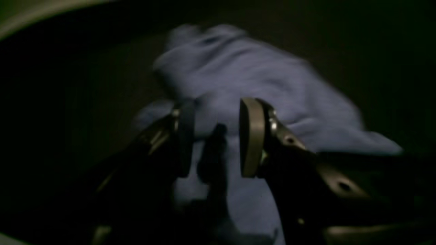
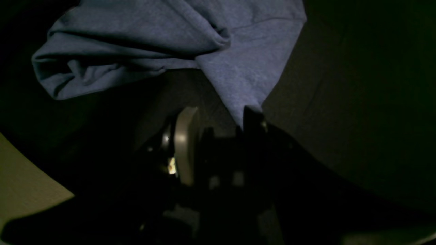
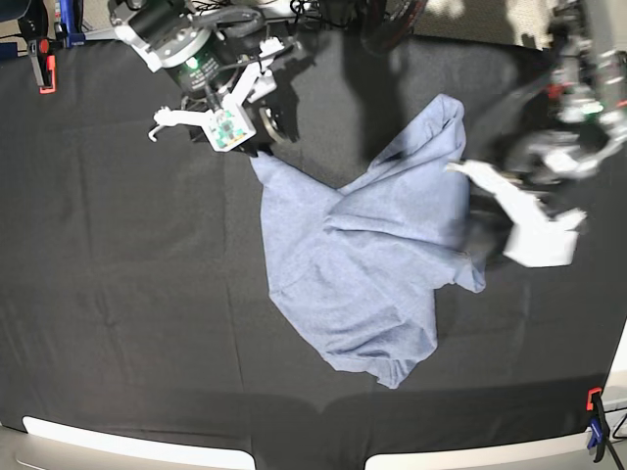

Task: Layout the t-shirt on the table in an organized manner, then fold the t-shirt properly
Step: 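Lower both grippers toward the blue t-shirt and grasp its edges, then lift and drag the shirt edge outward with the left gripper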

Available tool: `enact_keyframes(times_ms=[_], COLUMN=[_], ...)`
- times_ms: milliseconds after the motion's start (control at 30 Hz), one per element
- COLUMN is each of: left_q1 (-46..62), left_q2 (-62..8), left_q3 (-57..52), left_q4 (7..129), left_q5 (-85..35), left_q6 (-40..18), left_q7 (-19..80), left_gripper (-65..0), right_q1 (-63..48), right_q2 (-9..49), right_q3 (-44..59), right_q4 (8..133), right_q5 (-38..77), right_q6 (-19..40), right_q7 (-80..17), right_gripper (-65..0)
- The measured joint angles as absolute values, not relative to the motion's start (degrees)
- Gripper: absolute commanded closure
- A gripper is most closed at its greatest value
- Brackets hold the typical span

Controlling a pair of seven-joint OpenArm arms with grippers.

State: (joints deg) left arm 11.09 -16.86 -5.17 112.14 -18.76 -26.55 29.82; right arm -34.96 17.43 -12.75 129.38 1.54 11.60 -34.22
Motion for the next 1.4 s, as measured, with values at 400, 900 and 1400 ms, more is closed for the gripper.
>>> enact_keyframes(times_ms=[400,900,1400], left_q1=[7.42,4.49,-1.17], left_q2=[-16.99,-16.95,-26.92], left_q3=[-0.80,-1.45,-17.67], left_q4=[112.12,102.85,92.05], left_q5=[-7.09,-13.17,-10.13], left_q6=[-19.73,-19.92,-9.72], left_q7=[30.44,26.96,23.79], left_gripper=[-20.3,0.0,0.0], right_q1=[-35.07,-35.05,-35.07], right_q2=[17.43,17.43,17.43], right_q3=[-12.75,-12.75,-12.78], right_q4=[129.38,129.38,129.38], right_q5=[-1.50,-1.50,-1.50], right_q6=[11.60,11.60,11.62], right_q7=[-36.10,-35.44,-35.46], right_gripper=[-21.6,-21.5,-21.5])
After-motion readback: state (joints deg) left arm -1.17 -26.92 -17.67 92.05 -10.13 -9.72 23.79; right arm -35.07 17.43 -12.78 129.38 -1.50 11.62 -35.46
